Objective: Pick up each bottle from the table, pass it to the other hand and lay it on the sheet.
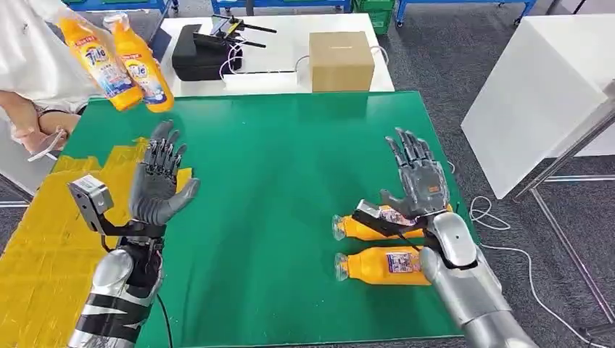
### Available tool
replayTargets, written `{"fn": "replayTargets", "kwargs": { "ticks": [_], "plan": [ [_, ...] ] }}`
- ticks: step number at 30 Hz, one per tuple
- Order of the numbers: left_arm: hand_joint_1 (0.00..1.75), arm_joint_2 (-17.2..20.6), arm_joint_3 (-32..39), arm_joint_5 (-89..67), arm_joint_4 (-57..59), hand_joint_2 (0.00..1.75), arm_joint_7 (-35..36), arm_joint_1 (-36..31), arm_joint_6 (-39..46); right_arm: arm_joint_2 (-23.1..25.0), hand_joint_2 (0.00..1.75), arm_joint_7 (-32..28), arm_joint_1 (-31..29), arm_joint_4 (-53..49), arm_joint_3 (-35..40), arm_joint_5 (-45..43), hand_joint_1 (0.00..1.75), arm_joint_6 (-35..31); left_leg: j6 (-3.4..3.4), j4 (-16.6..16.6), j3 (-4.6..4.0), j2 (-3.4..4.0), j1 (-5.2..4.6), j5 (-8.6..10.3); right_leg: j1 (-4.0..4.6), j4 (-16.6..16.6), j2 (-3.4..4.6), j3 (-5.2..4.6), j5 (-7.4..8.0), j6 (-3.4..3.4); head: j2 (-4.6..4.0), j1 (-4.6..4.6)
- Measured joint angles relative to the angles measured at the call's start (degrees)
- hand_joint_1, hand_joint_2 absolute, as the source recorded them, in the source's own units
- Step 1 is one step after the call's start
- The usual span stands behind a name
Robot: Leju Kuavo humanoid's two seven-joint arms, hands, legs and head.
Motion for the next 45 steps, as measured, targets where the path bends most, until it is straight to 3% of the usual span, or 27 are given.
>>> {"fn": "replayTargets", "kwargs": {
  "ticks": [4, 14, 17, 28, 30, 33, 45],
  "plan": [
    [0.00, 0.0, 0.0, -0.1, 0.0, 1.75, -0.1, 0.5, 0.5, 0.8, 1.75, -0.3, 3.4, -6.7, -1.5, 0.5, 0.00, 0.5, 0.00, 0.0, -0.03, 0.00, 0.00, 0.00, -0.03, 0.0, 0.00, 0.00, 0.00, 0.00, 0.00, 0.00],
    [0.00, 0.0, 0.9, -0.2, -0.6, 1.75, -0.1, 1.6, 0.2, -0.8, 1.75, 1.2, 5.1, -10.9, -1.2, -2.6, 0.00, 16.9, 0.00, 0.0, -0.04, 0.00, -0.02, 0.00, -0.06, 0.0, -0.01, 0.00, 0.00, 0.00, 0.00, -0.02],
    [0.00, 0.0, 1.3, -0.3, -0.6, 1.75, -0.1, 1.6, 0.0, -2.3, 1.75, 1.2, 3.9, -8.5, -0.9, -4.1, 0.00, 20.8, 0.00, 0.0, -0.05, 0.00, -0.02, 0.00, -0.06, 0.0, -0.01, 0.00, 0.00, 0.00, 0.00, 0.00],
    [0.00, 0.0, 1.8, -0.4, -0.6, 1.75, -0.1, 1.6, -0.2, -4.0, 1.75, 1.2, 2.4, -5.6, -0.1, -4.4, 0.00, 21.6, 0.00, 0.0, -0.06, 0.00, -0.01, 0.00, -0.05, 0.0, 0.00, -0.03, 0.00, 0.00, 0.00, -0.02],
    [0.00, 0.0, 1.8, -0.5, -0.6, 1.75, -0.1, 1.6, -0.5, -4.4, 1.75, 1.4, 1.8, -4.9, 0.2, -4.7, 0.00, 24.5, 0.00, 0.0, -0.06, 0.01, -0.02, 0.00, -0.05, 0.0, 0.00, -0.03, 0.00, 0.00, 0.00, 0.00],
    [0.00, 0.0, 1.8, -0.5, -0.6, 1.75, 0.0, 1.4, -0.9, -5.7, 1.75, 0.4, -0.2, -1.1, 1.8, -5.2, 0.00, 27.9, 0.01, 0.0, -0.05, 0.00, -0.03, 0.00, -0.06, 0.0, -0.01, -0.03, 0.00, 0.00, 0.00, 0.02],
    [0.00, -0.1, 1.8, 0.0, 0.6, 1.75, 0.1, -0.2, -1.4, -7.6, 1.75, -1.2, -10.2, 15.6, 6.2, -4.9, 0.00, 29.4, 0.01, 0.0, 0.21, 0.04, -0.03, 0.00, -0.04, 0.0, 0.02, 0.15, 0.01, 0.01, 0.00, 0.00]
  ]
}}
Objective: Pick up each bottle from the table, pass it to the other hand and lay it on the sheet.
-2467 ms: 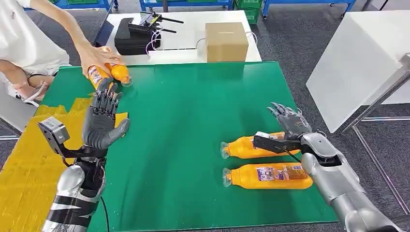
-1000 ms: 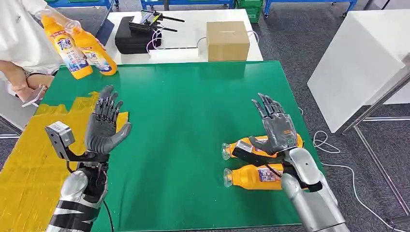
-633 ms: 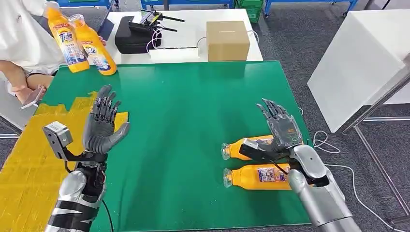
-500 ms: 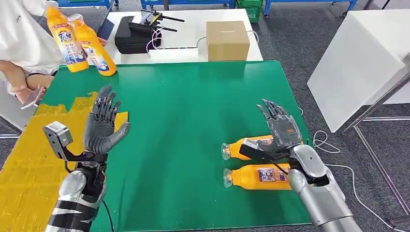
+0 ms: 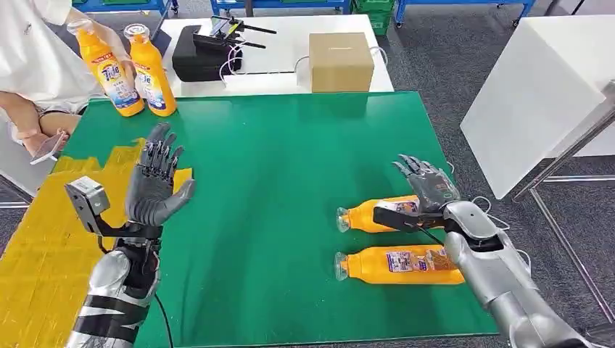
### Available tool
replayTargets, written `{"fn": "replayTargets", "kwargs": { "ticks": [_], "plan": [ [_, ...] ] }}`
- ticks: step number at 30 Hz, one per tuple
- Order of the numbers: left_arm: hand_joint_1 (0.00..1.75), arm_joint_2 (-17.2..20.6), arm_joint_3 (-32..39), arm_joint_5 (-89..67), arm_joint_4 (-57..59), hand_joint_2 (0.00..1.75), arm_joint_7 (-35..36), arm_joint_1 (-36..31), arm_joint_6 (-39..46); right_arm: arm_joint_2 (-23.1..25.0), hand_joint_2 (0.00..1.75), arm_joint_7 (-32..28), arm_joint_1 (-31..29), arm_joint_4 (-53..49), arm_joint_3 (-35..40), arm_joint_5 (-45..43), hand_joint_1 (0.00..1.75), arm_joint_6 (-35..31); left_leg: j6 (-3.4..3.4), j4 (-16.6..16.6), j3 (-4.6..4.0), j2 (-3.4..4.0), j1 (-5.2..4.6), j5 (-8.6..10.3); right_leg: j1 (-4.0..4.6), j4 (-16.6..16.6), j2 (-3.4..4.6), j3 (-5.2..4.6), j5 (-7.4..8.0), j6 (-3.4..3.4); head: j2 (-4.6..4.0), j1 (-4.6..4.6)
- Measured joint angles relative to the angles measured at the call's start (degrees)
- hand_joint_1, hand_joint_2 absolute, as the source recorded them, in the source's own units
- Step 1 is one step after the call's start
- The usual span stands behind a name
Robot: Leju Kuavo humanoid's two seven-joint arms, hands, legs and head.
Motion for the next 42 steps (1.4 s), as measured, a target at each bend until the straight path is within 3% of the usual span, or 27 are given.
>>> {"fn": "replayTargets", "kwargs": {
  "ticks": [8, 13, 20, 24, 27, 31, 37, 42],
  "plan": [
    [0.00, 0.0, 0.0, 1.5, 1.2, 1.75, -0.4, -1.3, -0.3, -1.2, 1.75, -6.3, -3.9, 7.0, 2.7, -4.8, 0.00, 7.4, 0.02, 0.0, 0.43, 0.03, -0.01, -0.02, 0.00, 0.0, 0.01, 0.47, 0.00, 0.00, 0.00, -0.02],
    [0.00, 0.1, -0.1, 1.9, 2.1, 1.75, -0.8, -1.8, -0.3, -2.8, 1.75, -8.0, -3.6, 9.2, 5.2, -6.6, 0.00, 8.9, 0.14, 0.0, 0.18, -0.03, -0.15, 0.08, -0.08, 0.0, -0.09, 0.23, 0.05, 0.05, 0.00, 0.02],
    [0.00, 0.1, -0.1, 2.0, 2.2, 1.75, -0.8, -1.3, 0.4, -1.5, 1.75, -2.1, -0.6, 7.0, 4.9, -7.6, 0.00, -6.7, 0.14, 0.0, -0.14, -0.04, -0.07, 0.08, -0.04, 0.0, -0.10, -0.06, 0.03, 0.04, 0.00, -0.02],
    [0.00, 0.0, -0.1, 1.0, 1.5, 1.75, -0.4, -0.5, 1.1, 1.6, 1.75, -0.8, 4.2, 0.1, 1.1, -4.0, 0.00, -18.9, 0.13, 0.0, -0.26, -0.06, 0.02, 0.08, 0.01, 0.0, -0.11, -0.14, 0.03, 0.03, 0.00, 0.00],
    [0.00, 0.0, -0.1, 0.7, 0.9, 1.75, -0.3, 0.2, 1.7, 3.8, 1.75, -0.8, 8.0, -7.5, -2.7, -2.1, 0.00, -22.1, 0.12, 0.0, -0.31, -0.05, 0.02, 0.07, 0.01, 0.0, -0.11, -0.23, 0.02, 0.03, 0.00, -0.02],
    [0.00, 0.0, -0.1, 0.6, 0.7, 1.75, -0.3, 0.6, 1.9, 5.0, 1.75, -0.8, 10.5, -12.7, -5.4, -0.9, 0.00, -21.6, 0.12, 0.0, -0.34, -0.10, 0.00, 0.08, -0.01, 0.0, -0.15, -0.22, 0.02, 0.03, 0.00, 0.00],
    [0.00, 0.0, -0.1, 0.4, 0.5, 1.75, -0.2, 0.8, 1.9, 5.2, 1.75, 2.4, 11.2, -13.1, -6.5, 4.9, 0.00, -15.8, 0.13, 0.0, -0.32, -0.08, -0.08, 0.08, -0.03, 0.0, -0.15, -0.22, 0.03, 0.03, 0.00, 0.00],
    [0.00, -0.1, -0.1, 0.2, 0.4, 1.75, 0.2, 0.8, 1.5, 4.4, 1.75, 3.7, 9.9, -9.2, -6.0, 6.9, 0.00, -6.9, 0.13, 0.0, -0.35, -0.07, -0.07, 0.08, -0.05, 0.0, -0.15, -0.23, 0.03, 0.03, 0.00, -0.02]
  ]
}}
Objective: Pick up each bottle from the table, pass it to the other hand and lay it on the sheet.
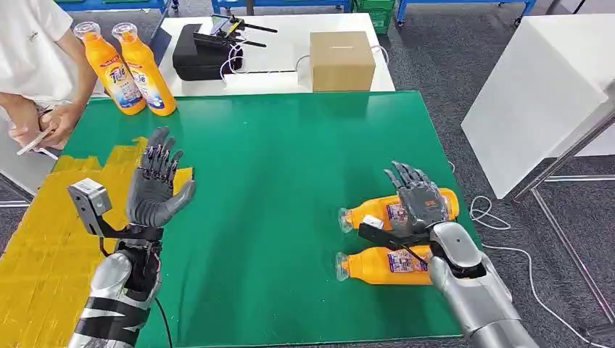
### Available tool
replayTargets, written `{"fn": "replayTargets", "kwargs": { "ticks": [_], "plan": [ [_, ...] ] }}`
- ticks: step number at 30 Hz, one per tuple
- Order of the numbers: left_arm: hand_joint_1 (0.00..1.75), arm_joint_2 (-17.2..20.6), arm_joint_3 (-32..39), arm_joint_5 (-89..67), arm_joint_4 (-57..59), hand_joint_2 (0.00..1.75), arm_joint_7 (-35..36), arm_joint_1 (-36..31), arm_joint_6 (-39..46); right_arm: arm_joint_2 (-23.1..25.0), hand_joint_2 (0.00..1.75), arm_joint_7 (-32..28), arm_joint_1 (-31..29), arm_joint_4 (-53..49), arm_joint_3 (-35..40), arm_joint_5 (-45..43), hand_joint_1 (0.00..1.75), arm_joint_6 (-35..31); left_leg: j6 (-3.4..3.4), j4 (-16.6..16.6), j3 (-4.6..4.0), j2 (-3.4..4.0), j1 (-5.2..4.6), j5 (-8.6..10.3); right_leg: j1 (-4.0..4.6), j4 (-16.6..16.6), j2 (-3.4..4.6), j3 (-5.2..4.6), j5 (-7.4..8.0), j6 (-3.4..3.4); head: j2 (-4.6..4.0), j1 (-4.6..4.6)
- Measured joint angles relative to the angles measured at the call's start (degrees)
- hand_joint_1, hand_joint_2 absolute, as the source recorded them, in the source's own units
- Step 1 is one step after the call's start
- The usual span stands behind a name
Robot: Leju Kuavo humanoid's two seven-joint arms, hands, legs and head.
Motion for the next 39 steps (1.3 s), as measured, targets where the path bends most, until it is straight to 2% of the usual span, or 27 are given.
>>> {"fn": "replayTargets", "kwargs": {
  "ticks": [5, 14, 19, 29, 39],
  "plan": [
    [0.00, 0.0, 0.1, 0.2, 0.1, 1.75, 0.1, -0.1, -0.5, -1.8, 1.75, -0.1, -4.4, 7.5, 2.7, 0.7, 0.00, 6.1, 0.00, 0.0, 0.01, 0.00, 0.00, 0.00, 0.00, 0.0, 0.00, 0.00, 0.00, 0.00, 0.00, 0.00],
    [0.00, -0.1, 0.1, 0.5, 0.7, 1.75, 0.1, -0.6, -0.9, -3.5, 1.75, -1.4, -10.9, 16.7, 6.7, -0.2, 0.00, 10.4, 0.00, 0.0, 0.04, 0.01, 0.00, 0.00, 0.01, 0.0, 0.01, 0.00, 0.00, 0.00, 0.00, 0.02],
    [0.00, -0.2, 0.1, 0.8, 1.6, 1.75, 0.2, -1.3, -1.2, -3.6, 1.75, -1.5, -14.4, 21.3, 8.6, -0.5, 0.00, 11.0, 0.00, 0.0, 0.05, 0.01, 0.00, 0.01, 0.01, 0.0, 0.00, 0.02, 0.01, 0.00, 0.00, 0.02],
    [0.00, -0.6, 0.1, 1.0, 2.9, 1.75, 0.1, -2.4, -1.2, -2.5, 1.75, -1.5, -17.9, 27.5, 10.5, -0.1, 0.00, 11.4, 0.00, 0.0, 0.05, 0.02, 0.00, 0.01, 0.01, 0.0, 0.01, 0.02, 0.01, 0.00, 0.00, 0.02],
    [0.00, -0.8, -0.1, 1.9, 4.3, 1.75, 0.1, -3.4, -1.2, -1.6, 1.75, -3.2, -21.0, 33.2, 12.4, -0.4, 0.00, 14.6, 0.00, 0.0, 0.24, 0.05, 0.00, 0.01, 0.02, 0.0, 0.02, 0.17, 0.01, 0.00, 0.00, 0.02]
  ]
}}
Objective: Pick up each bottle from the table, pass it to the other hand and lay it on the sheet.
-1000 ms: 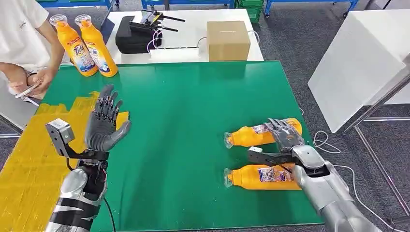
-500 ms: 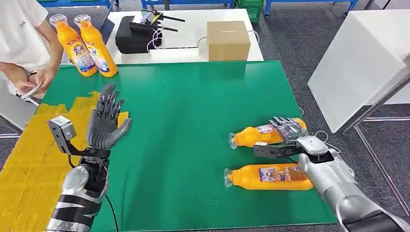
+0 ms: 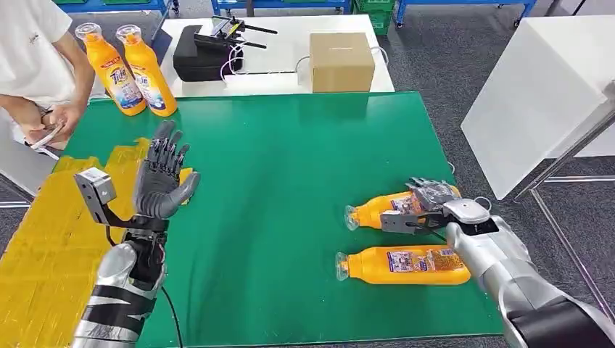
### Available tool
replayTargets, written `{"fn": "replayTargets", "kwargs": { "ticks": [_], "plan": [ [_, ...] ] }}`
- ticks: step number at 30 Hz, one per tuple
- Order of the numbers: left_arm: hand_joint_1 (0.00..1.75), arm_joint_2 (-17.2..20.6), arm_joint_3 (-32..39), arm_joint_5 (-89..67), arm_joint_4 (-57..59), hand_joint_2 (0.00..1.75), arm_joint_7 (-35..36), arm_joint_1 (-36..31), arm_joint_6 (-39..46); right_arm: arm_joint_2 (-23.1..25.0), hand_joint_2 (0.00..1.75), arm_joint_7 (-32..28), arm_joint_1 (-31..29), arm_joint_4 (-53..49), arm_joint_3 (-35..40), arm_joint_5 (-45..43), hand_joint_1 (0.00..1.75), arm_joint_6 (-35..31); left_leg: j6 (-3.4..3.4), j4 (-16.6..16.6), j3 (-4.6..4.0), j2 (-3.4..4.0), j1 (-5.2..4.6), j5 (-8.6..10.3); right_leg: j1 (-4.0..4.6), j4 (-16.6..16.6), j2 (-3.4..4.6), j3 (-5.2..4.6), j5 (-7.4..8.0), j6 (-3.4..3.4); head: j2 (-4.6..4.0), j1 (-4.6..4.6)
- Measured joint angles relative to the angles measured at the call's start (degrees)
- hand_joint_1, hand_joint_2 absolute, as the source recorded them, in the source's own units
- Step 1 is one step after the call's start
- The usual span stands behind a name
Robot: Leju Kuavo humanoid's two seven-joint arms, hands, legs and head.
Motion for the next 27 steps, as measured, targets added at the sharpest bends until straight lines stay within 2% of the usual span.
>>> {"fn": "replayTargets", "kwargs": {
  "ticks": [12, 13, 14, 16, 17, 18, 20, 24, 27],
  "plan": [
    [0.00, -0.1, 0.0, 0.0, 0.5, 1.75, 0.0, -0.1, 0.0, 0.4, 1.75, 0.0, -0.8, 1.6, 0.7, -0.1, 0.00, 0.2, 0.00, 0.0, 0.02, 0.00, 0.00, 0.00, 0.01, 0.0, 0.01, 0.02, 0.00, 0.00, 0.00, 0.00],
    [0.00, -0.1, 0.0, 0.0, 0.5, 1.75, 0.0, -0.1, 0.0, 0.4, 1.75, 0.0, -0.9, 1.6, 0.7, -0.1, 0.26, 0.2, 0.00, 0.0, 0.02, 0.00, 0.00, 0.00, 0.01, 0.0, 0.01, 0.03, 0.00, 0.00, 0.00, 0.00],
    [0.00, -0.1, 0.0, 0.0, 0.5, 1.75, 0.0, -0.1, 0.0, 0.4, 1.75, 0.0, -0.9, 1.7, 0.7, -0.1, 1.29, 0.2, 0.00, 0.0, 0.03, 0.00, 0.00, 0.00, 0.00, 0.0, 0.01, 0.03, 0.00, 0.00, 0.00, -0.02],
    [0.00, -0.1, 0.0, 0.0, 0.5, 1.75, 0.0, -0.1, 0.0, 0.4, 1.75, -0.1, -0.9, 1.8, 0.7, -0.1, 1.66, 0.3, 0.00, 0.0, 0.03, 0.00, 0.00, 0.00, 0.01, 0.0, 0.01, 0.04, 0.00, 0.00, 0.00, -0.02],
    [0.00, -0.1, 0.0, 0.1, 0.5, 1.75, 0.0, -0.1, 0.0, 0.4, 1.75, -0.3, -0.9, 1.8, 0.7, -0.2, 1.45, 0.6, 0.00, 0.0, 0.05, 0.01, 0.00, 0.00, 0.01, 0.0, 0.01, 0.04, 0.00, 0.00, 0.00, 0.00],
    [0.00, -0.1, 0.0, 0.1, 0.6, 1.75, -0.1, -0.1, 0.0, 0.4, 1.75, -0.6, -0.9, 2.0, 0.7, -0.4, 1.59, 0.9, 0.00, 0.0, 0.06, 0.01, 0.00, 0.00, 0.01, 0.0, 0.01, 0.05, 0.00, 0.00, 0.00, 0.00],
    [0.00, -0.1, 0.0, 0.3, 0.6, 1.75, -0.2, -0.3, 0.0, 0.4, 1.75, -1.4, -0.9, 2.2, 0.8, -0.7, 1.75, 1.4, 0.00, 0.0, 0.09, 0.02, 0.00, -0.01, 0.01, 0.0, 0.06, 0.07, 0.00, 0.00, 0.00, 0.00],
    [0.00, -0.1, 0.0, 0.5, 0.9, 1.75, -0.5, -0.6, 0.2, 0.4, 1.75, -1.7, -0.9, 2.4, 1.2, -1.5, 1.75, 0.1, 0.00, 0.0, 0.13, 0.02, 0.00, 0.00, 0.01, 0.0, 0.06, 0.14, 0.00, 0.00, 0.00, 0.02],
    [0.00, -0.1, 0.0, 0.7, 0.9, 1.75, -0.6, -0.6, 0.2, 0.8, 1.75, -0.4, -0.7, 2.6, 1.2, -2.1, 1.75, -4.1, 0.00, 0.0, 0.13, 0.03, 0.00, 0.00, 0.01, 0.0, 0.07, 0.13, 0.00, 0.00, 0.00, 0.00]
  ]
}}
